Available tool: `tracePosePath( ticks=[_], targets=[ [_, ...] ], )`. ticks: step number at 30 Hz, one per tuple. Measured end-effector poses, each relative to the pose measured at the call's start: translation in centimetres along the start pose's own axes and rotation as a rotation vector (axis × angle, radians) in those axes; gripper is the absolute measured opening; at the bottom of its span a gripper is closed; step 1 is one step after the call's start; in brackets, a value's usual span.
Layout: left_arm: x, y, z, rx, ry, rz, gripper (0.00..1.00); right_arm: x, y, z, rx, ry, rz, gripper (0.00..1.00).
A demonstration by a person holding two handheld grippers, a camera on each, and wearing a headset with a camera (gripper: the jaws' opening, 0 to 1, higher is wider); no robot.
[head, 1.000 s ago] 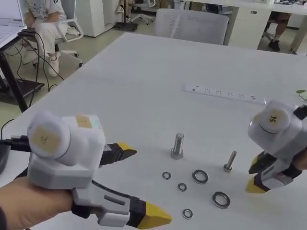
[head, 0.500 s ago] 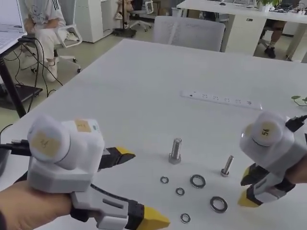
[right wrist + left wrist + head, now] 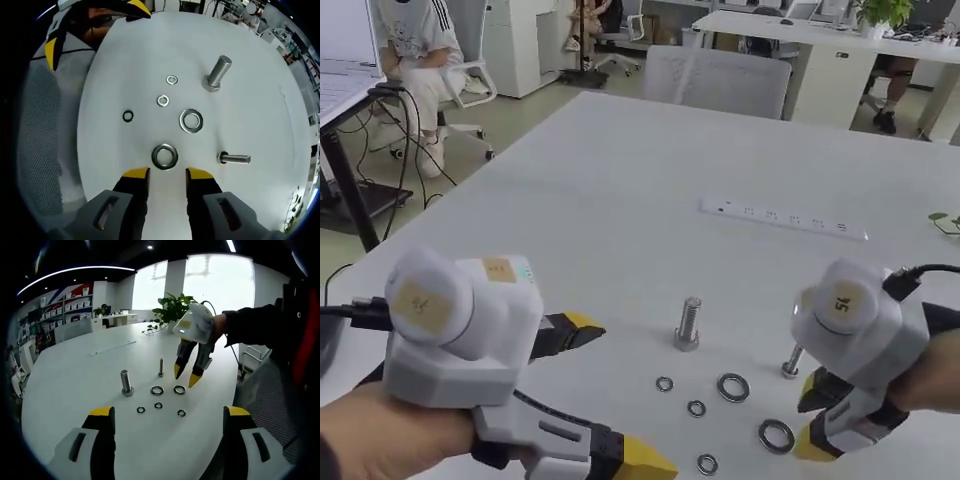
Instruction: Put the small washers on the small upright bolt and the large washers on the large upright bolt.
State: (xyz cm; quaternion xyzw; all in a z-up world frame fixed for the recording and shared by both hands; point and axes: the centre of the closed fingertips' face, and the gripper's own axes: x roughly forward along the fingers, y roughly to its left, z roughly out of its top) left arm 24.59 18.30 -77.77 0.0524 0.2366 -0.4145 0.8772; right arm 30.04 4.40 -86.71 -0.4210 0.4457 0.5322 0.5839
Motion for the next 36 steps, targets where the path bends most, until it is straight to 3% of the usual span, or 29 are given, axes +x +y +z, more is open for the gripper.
tracePosePath(
  ticks=[8,29,36],
  targets=[
    [-0.2,0.1,0.1,-0.001,-0.009,0.007,0.89,0.7,0.3,0.7,-0.026,0.008,0.01,0.3],
    [-0.2,0.3,0.4,-0.004,-0.026,0.015,0.89,1.4,0.4,0.7,-0.054,0.035,0.01,0.29],
    [-0.3,0.3,0.5,-0.006,-0.03,0.016,0.89,1.4,0.3,0.7,-0.031,0.033,0.021,0.28]
  ],
)
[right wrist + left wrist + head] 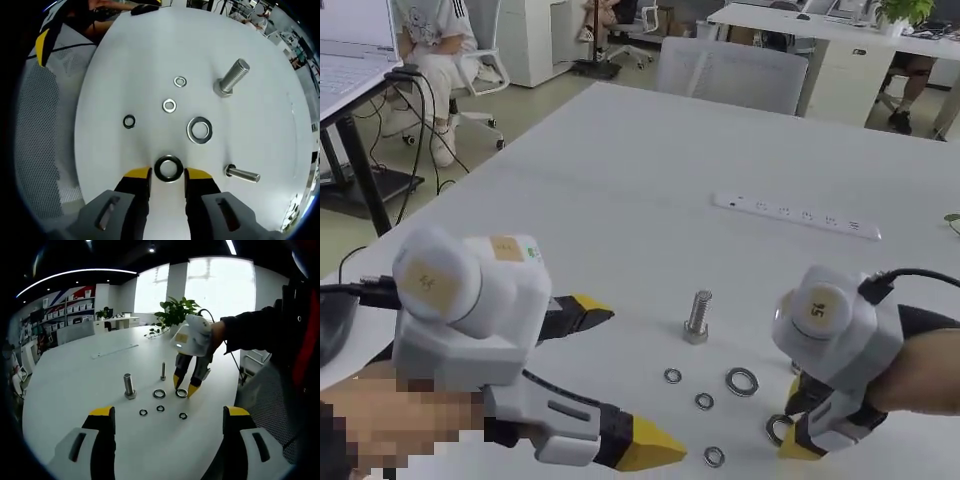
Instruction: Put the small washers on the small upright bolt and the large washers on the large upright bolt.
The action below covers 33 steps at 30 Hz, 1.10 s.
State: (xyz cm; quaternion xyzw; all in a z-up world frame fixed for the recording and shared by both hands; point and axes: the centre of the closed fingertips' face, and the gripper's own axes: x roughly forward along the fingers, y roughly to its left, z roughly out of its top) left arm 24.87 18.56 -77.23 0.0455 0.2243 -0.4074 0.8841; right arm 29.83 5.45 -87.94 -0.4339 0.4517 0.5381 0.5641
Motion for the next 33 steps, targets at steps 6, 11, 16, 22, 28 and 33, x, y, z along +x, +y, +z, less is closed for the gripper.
tracePosePath(
  ticks=[6,11,16,22,28,33],
  targets=[
    [0.04,-0.08,0.05,0.001,0.0,-0.002,0.89,0.05,-0.05,0.08,0.003,-0.004,-0.003,0.25],
    [0.07,-0.06,0.07,0.002,0.0,-0.002,0.89,0.01,-0.08,0.1,0.004,-0.003,-0.005,0.25],
    [0.07,-0.05,0.01,0.002,0.002,-0.005,0.88,0.02,-0.09,0.11,0.008,-0.001,-0.005,0.24],
    [0.04,-0.01,0.0,0.001,0.001,-0.005,0.88,0.02,-0.08,0.14,0.005,0.005,-0.003,0.24],
    [0.03,0.03,-0.04,0.001,0.002,-0.004,0.88,0.04,0.02,0.17,-0.006,0.013,0.0,0.23],
    [0.01,0.06,-0.02,0.001,0.001,-0.002,0.88,-0.09,0.12,-0.06,-0.011,0.023,0.005,0.23]
  ],
)
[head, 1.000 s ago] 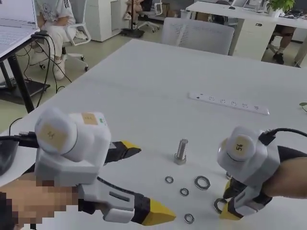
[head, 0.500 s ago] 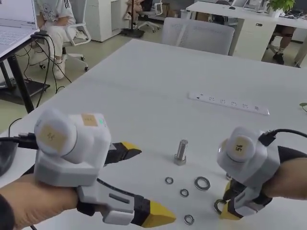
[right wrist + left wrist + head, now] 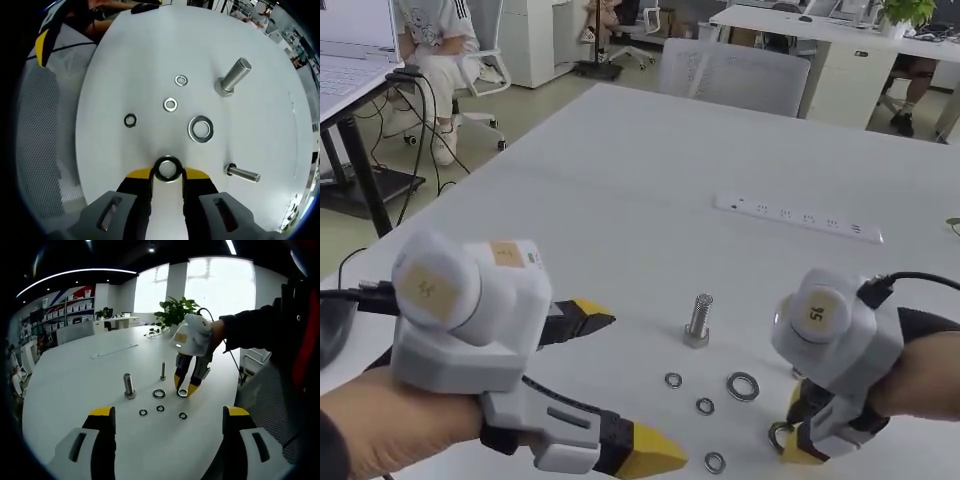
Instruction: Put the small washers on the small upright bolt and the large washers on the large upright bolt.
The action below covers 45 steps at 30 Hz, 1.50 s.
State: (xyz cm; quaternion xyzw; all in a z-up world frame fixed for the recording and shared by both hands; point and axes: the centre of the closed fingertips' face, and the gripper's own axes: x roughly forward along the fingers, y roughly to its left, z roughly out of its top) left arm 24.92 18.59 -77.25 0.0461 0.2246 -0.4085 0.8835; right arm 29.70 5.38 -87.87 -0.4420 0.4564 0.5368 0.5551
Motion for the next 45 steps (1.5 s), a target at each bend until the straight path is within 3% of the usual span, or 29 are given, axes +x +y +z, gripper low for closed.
tracePosePath(
  ticks=[18,35,45],
  targets=[
    [-0.1,0.1,0.4,0.001,-0.019,0.01,0.89,-2.7,-0.2,0.5,0.001,-0.006,-0.002,0.23],
    [-0.5,0.8,1.2,0.014,-0.036,0.033,0.89,-5.6,-1.6,3.2,-0.031,-0.05,-0.037,0.23],
    [-0.7,1.9,2.4,0.031,-0.048,0.042,0.89,-7.0,-2.2,4.3,-0.051,-0.067,-0.059,0.23]
  ],
)
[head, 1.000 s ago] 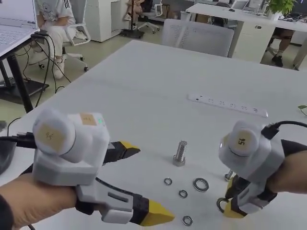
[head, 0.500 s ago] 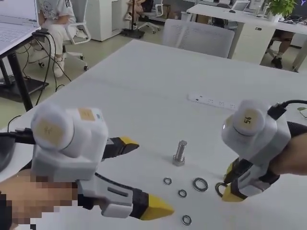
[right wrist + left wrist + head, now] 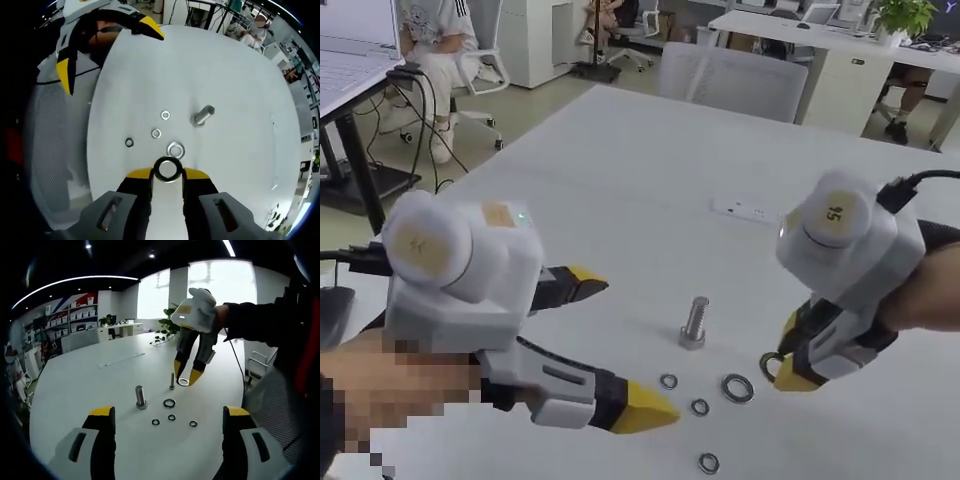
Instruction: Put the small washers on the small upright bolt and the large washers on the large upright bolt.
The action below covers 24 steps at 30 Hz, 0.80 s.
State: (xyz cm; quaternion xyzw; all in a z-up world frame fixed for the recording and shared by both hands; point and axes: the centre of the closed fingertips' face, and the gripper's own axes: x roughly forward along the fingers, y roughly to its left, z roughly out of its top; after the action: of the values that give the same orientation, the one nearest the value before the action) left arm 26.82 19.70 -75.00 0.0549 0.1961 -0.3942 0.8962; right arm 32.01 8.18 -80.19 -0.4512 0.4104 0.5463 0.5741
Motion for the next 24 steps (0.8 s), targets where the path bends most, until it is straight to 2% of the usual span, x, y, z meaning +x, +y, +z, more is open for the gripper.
tracePosePath(
  ticks=[5,10,14,24],
  targets=[
    [0.4,0.1,0.0,0.007,0.005,-0.008,0.89,-0.7,-0.6,0.3,-0.009,0.001,-0.013,0.23],
    [0.6,0.9,0.3,0.007,0.001,-0.005,0.89,-1.2,-1.1,1.1,-0.024,0.0,-0.022,0.23],
    [0.7,1.5,0.6,0.005,-0.005,0.002,0.89,-1.6,-1.5,2.0,-0.038,-0.005,-0.029,0.23],
    [0.7,2.5,0.2,-0.01,-0.006,0.014,0.89,-2.1,-2.7,4.3,-0.075,-0.013,-0.04,0.23]
  ],
)
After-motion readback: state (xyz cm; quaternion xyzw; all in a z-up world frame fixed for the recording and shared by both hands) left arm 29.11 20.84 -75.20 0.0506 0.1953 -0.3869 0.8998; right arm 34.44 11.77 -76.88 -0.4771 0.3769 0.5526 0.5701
